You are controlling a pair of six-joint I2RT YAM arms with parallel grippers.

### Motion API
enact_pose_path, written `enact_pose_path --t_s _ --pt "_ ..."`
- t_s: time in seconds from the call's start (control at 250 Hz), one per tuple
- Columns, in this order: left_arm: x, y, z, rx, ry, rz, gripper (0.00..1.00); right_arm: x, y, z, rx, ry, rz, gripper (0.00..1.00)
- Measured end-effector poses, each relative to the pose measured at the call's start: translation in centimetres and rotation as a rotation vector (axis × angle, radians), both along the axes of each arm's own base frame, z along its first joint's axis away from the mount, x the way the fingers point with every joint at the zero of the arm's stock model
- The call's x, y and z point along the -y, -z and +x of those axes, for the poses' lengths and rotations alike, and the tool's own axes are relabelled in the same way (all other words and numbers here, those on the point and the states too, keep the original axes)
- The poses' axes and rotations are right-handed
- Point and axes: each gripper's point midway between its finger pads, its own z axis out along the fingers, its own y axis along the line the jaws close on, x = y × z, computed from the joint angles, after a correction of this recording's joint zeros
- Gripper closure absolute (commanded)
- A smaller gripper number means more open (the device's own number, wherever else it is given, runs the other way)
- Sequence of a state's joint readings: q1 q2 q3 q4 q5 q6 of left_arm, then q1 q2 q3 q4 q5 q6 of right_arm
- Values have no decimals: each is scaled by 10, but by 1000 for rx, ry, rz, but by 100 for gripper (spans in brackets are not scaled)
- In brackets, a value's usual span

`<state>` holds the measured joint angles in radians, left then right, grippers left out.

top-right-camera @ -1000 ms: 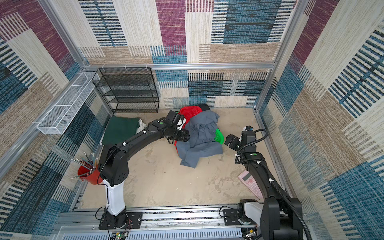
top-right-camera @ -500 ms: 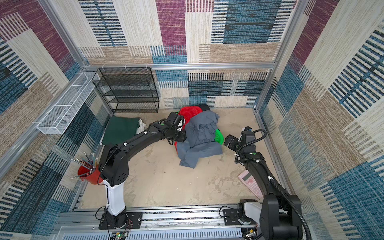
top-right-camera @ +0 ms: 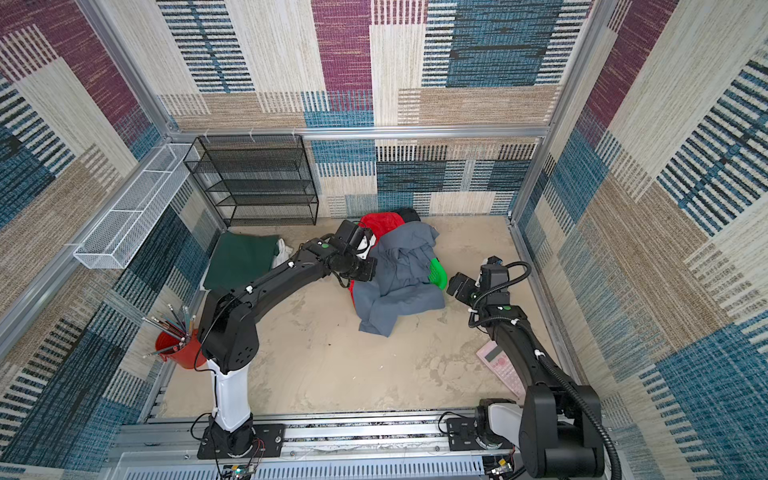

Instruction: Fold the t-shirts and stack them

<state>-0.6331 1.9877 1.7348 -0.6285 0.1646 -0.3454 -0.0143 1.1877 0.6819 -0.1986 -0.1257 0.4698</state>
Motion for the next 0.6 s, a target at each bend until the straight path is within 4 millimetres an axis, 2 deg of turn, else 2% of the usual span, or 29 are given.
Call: enact_pose_path --t_s 0.08,0.136,0.252,0.34,0.436,0.52,0.6 --pt "-1 0 -3 -2 -1 -1 100 -7 1 -1 -4 -29 25 0" --pt "-3 -4 -7 0 -5 -8 96 -14 1 -2 -1 -61 52 1" --pt "-5 -18 -12 34 -9 -37 95 -35 9 -11 11 -156 141 4" --pt "-5 -29 -12 62 -12 -61 89 -49 20 -20 -13 -206 210 8" --pt "-5 -39 -12 89 -14 -85 83 -59 25 -22 -29 -250 255 11" --pt "-4 -46 -11 111 -15 -101 72 -66 24 -22 -24 -289 287 13" --pt "-5 -48 -13 119 -13 -112 57 -72 23 -23 -19 -319 310 19"
